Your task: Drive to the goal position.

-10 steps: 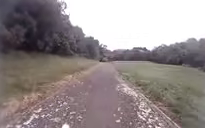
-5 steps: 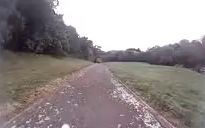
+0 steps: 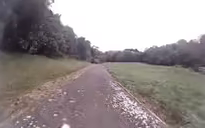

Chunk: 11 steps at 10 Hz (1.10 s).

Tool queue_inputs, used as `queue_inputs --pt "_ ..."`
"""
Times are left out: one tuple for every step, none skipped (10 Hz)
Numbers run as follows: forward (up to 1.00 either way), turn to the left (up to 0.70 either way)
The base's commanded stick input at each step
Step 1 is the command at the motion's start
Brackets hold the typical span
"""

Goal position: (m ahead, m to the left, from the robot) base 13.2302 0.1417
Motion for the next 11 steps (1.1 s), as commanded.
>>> queue_inputs --pt "0.70 0.00" --pt "0.70 0.00" --pt "0.70 0.00" --pt "0.70 0.00" --pt "0.70 0.00" --pt "0.70 0.00" --pt "0.70 0.00" --pt "0.70 0.00" --pt "0.70 0.00" --pt "0.70 0.00" --pt "0.70 0.00"
